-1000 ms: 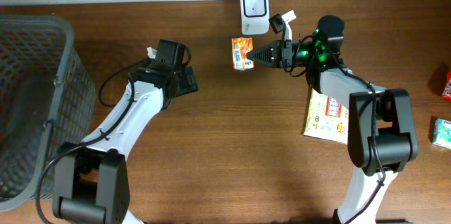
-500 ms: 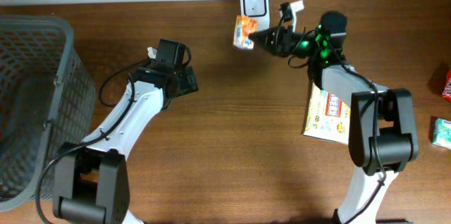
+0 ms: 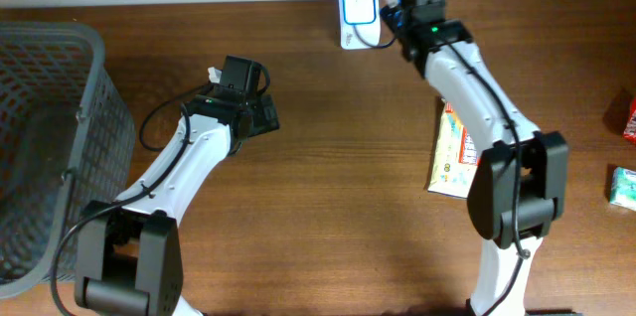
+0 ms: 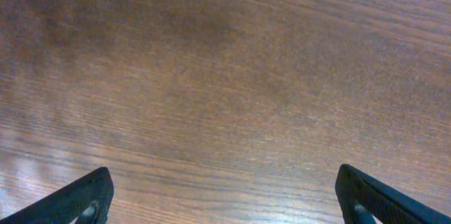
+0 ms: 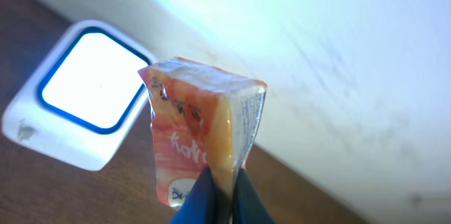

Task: Scan the item barcode
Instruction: 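Hold the orange box in front of the scanner with the right gripper, then carry the orange box right and drop it at the table edge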

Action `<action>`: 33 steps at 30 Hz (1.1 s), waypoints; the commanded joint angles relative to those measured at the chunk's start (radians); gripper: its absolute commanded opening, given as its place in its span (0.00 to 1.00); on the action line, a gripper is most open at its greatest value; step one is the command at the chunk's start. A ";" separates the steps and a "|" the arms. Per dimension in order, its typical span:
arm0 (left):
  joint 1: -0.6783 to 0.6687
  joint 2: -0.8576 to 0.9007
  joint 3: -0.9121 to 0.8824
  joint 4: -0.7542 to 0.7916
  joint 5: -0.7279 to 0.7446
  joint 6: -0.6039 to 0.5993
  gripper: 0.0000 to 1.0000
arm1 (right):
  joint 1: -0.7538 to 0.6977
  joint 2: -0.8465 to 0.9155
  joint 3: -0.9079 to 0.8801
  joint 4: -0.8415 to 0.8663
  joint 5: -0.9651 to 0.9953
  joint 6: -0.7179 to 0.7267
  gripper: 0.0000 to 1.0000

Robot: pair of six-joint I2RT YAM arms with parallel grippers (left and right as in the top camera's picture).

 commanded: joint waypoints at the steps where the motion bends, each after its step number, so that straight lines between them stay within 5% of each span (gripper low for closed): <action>1: -0.002 -0.015 -0.001 0.002 -0.010 0.013 0.99 | 0.043 0.056 0.016 0.148 0.030 -0.239 0.04; 9: -0.002 -0.015 -0.001 0.002 -0.010 0.013 0.99 | 0.043 0.203 0.016 0.278 -0.109 -0.278 0.04; 15: -0.002 -0.015 -0.001 0.002 -0.010 0.013 0.99 | -0.006 0.188 0.017 0.386 0.403 -0.027 0.04; 19: -0.002 -0.015 -0.001 0.002 -0.011 0.013 0.99 | -0.168 0.107 0.017 -0.016 0.443 0.317 0.04; 22: -0.002 -0.015 -0.001 0.002 -0.010 0.013 0.99 | -0.438 0.011 0.017 -0.349 0.198 0.584 0.04; 29: -0.002 -0.015 -0.001 0.002 -0.011 0.013 0.99 | -0.867 0.023 0.011 -0.639 -0.113 0.673 0.04; 30: -0.002 -0.015 -0.001 0.003 -0.010 0.013 0.99 | -0.883 0.023 0.011 -0.651 -0.113 0.673 0.45; 31: -0.002 -0.015 -0.001 0.002 -0.010 0.013 0.99 | -0.889 0.023 0.011 -0.663 -0.113 0.671 0.99; 33: -0.002 -0.015 -0.001 0.002 -0.010 0.013 0.99 | -0.887 0.006 0.012 -0.700 -0.125 0.676 0.99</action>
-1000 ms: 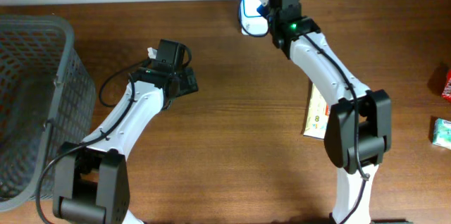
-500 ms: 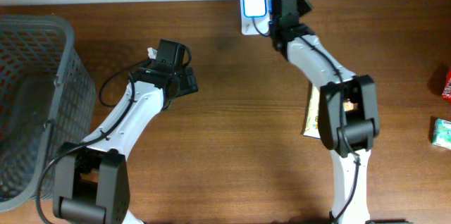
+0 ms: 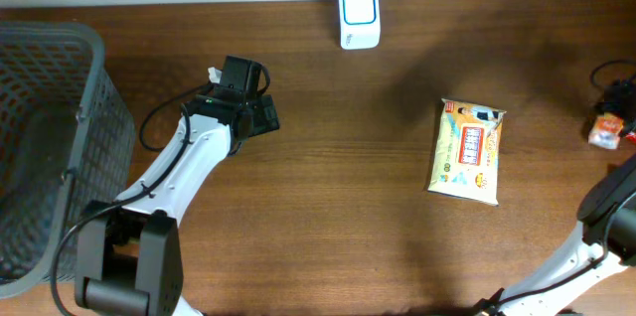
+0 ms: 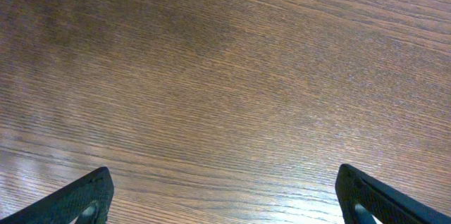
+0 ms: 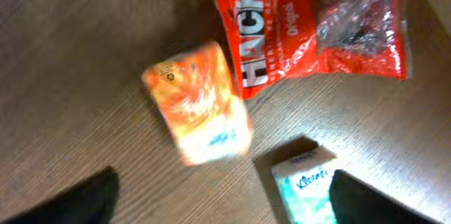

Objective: Scan the item barcode

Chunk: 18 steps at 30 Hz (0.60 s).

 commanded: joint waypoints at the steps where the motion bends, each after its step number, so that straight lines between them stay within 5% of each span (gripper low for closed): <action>1: -0.002 -0.015 0.000 0.002 -0.011 0.013 0.99 | 0.004 -0.053 -0.004 -0.030 -0.046 0.050 0.99; 4: -0.004 -0.015 0.000 0.002 -0.011 0.013 0.99 | 0.008 -0.257 -0.004 -0.068 -0.243 0.111 0.99; 5: -0.002 -0.015 0.000 0.002 -0.011 0.013 0.99 | 0.026 -0.344 -0.004 -0.096 -0.484 0.109 0.99; 7: -0.002 -0.015 0.000 0.002 -0.011 0.013 0.99 | 0.071 -0.355 -0.007 -0.203 -0.662 0.004 0.98; 13: -0.002 -0.015 0.000 0.003 0.005 0.013 0.99 | 0.309 -0.290 -0.153 -0.241 -0.652 -0.051 0.99; 15: -0.002 -0.015 0.000 -0.018 0.295 0.013 0.99 | 0.315 -0.286 -0.180 -0.260 -0.415 0.092 0.99; 17: -0.005 -0.015 -0.001 -0.084 0.420 0.013 0.99 | 0.313 -0.286 -0.309 -0.170 -0.374 0.122 1.00; 18: -0.018 -0.015 -0.002 -0.108 0.384 0.013 0.99 | 0.313 -0.286 -0.409 -0.078 -0.374 0.131 0.61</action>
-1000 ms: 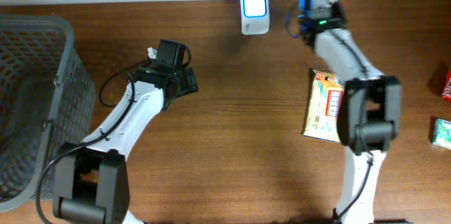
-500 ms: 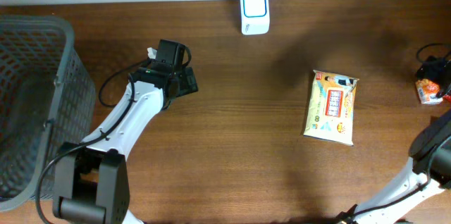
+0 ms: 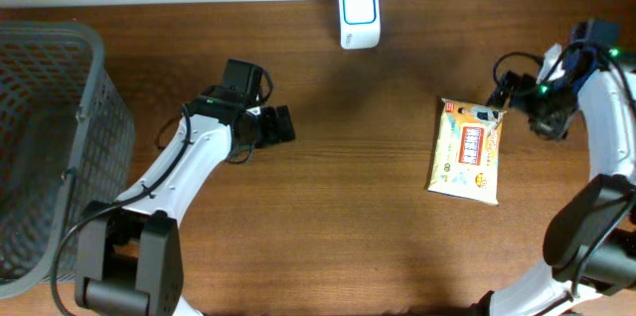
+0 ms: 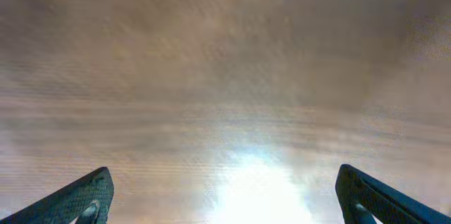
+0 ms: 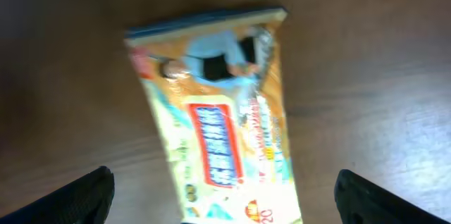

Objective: Scan the item barcode

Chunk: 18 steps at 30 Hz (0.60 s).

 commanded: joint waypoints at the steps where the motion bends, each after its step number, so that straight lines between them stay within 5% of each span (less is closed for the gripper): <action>1: -0.019 -0.015 -0.002 -0.058 0.033 0.013 0.99 | 0.003 -0.002 -0.193 0.157 0.056 0.081 0.40; 2: -0.019 -0.015 -0.002 -0.083 0.008 0.013 0.99 | 0.003 -0.002 -0.254 0.252 0.056 0.111 0.12; 3: -0.019 -0.015 -0.002 -0.102 0.005 0.013 0.99 | 0.004 -0.002 -0.298 0.330 0.051 0.123 0.08; 4: -0.019 -0.015 -0.002 -0.106 0.005 0.013 0.99 | 0.014 -0.001 -0.365 0.411 -0.014 0.122 0.19; 5: -0.019 -0.015 -0.002 -0.105 0.006 0.013 0.99 | 0.024 -0.001 -0.389 0.426 -0.017 0.123 0.19; 11: -0.022 -0.015 -0.002 -0.105 0.034 0.014 1.00 | 0.317 0.018 -0.488 0.521 -0.208 0.139 0.19; 15: -0.084 -0.015 -0.002 -0.109 0.060 0.014 1.00 | 0.562 0.013 -0.424 0.497 -0.359 0.216 0.09; 16: -0.106 -0.015 -0.002 -0.117 0.074 0.014 0.99 | 0.580 0.003 -0.339 0.411 -0.367 0.209 0.15; 18: -0.137 -0.015 -0.002 -0.127 0.074 0.013 0.99 | 0.534 -0.005 -0.074 0.144 -0.307 0.097 0.55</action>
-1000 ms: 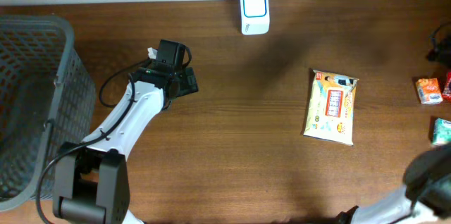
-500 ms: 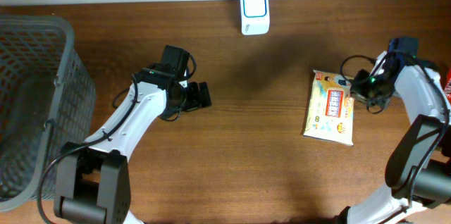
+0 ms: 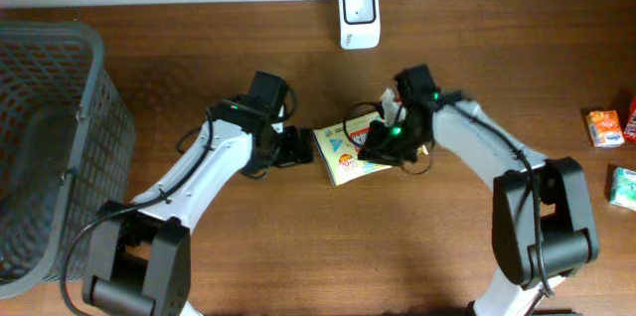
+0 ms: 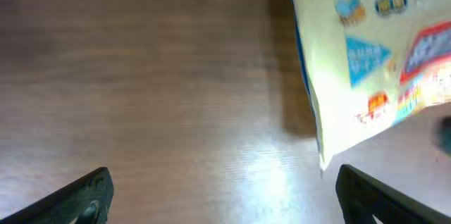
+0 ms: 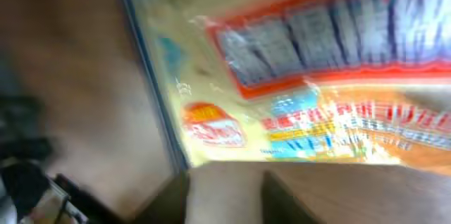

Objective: Scan the item barcode

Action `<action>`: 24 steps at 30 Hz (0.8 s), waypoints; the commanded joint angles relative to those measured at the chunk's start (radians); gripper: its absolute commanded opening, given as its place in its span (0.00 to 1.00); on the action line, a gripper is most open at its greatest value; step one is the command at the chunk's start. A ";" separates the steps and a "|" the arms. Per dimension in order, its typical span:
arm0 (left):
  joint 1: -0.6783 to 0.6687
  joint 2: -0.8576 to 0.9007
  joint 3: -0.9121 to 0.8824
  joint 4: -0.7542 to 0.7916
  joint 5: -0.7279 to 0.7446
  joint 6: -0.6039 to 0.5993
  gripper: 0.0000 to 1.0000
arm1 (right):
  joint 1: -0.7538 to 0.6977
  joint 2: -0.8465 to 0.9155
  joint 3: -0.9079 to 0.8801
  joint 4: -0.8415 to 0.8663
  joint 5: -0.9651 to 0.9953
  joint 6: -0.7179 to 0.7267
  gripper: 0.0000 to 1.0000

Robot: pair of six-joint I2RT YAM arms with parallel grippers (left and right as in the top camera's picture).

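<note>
A yellow wipes packet (image 3: 346, 147) with red and blue print sits mid-table, tilted, between the two arms. My right gripper (image 3: 383, 141) is at its right end, and in the blurred right wrist view the packet (image 5: 331, 76) fills the frame just beyond my narrowly spaced right gripper (image 5: 225, 182), which looks shut on its edge. My left gripper (image 3: 296, 147) stands open just left of the packet. The left wrist view has the packet (image 4: 373, 62) at upper right, with bare wood between the wide-apart left gripper (image 4: 225, 203). The white scanner (image 3: 358, 3) stands at the table's back edge.
A grey mesh basket (image 3: 60, 78) fills the left side. At the far right lie a small orange box (image 3: 601, 127), a red bag (image 3: 631, 122) and a pale green tissue pack (image 3: 624, 185).
The packet has gone from the right of the table to the middle, with my right gripper on it. My left gripper has moved right, up to the packet's left edge.
My right gripper held a small orange box up by the scanner. Then that box lay at the far right beside the red bag, with the gripper open. Then the open gripper hung over the yellow packet. Now the packet is mid-table between both grippers.
</note>
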 commanded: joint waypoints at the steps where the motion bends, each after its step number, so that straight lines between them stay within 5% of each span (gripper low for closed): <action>1: -0.020 -0.015 -0.002 0.006 0.018 0.013 0.99 | -0.080 -0.023 0.305 -0.233 0.099 -0.092 0.77; 2: -0.020 -0.011 -0.002 0.038 0.019 0.013 0.99 | -0.122 -0.023 0.374 -0.283 0.163 -0.093 0.99; 8: -0.040 0.190 -0.002 0.354 0.428 0.003 0.98 | -0.370 -0.023 0.408 -0.309 0.270 -0.095 0.99; 9: -0.044 0.238 -0.002 0.383 0.452 -0.063 0.90 | -0.406 -0.023 0.408 -0.309 0.270 -0.094 0.99; 13: -0.076 0.311 -0.002 0.412 0.402 -0.174 0.85 | -0.422 -0.022 0.408 -0.310 0.269 -0.094 0.99; 18: -0.141 0.311 -0.002 0.499 0.138 -0.176 0.01 | -0.422 -0.022 0.408 -0.309 0.270 -0.094 0.99; 22: -0.118 0.262 0.002 0.476 0.124 -0.156 0.00 | -0.422 -0.022 0.408 -0.309 0.270 -0.094 0.99; 24: -0.103 0.112 0.048 0.353 -0.045 0.035 0.00 | -0.422 -0.022 0.408 -0.309 0.270 -0.094 0.99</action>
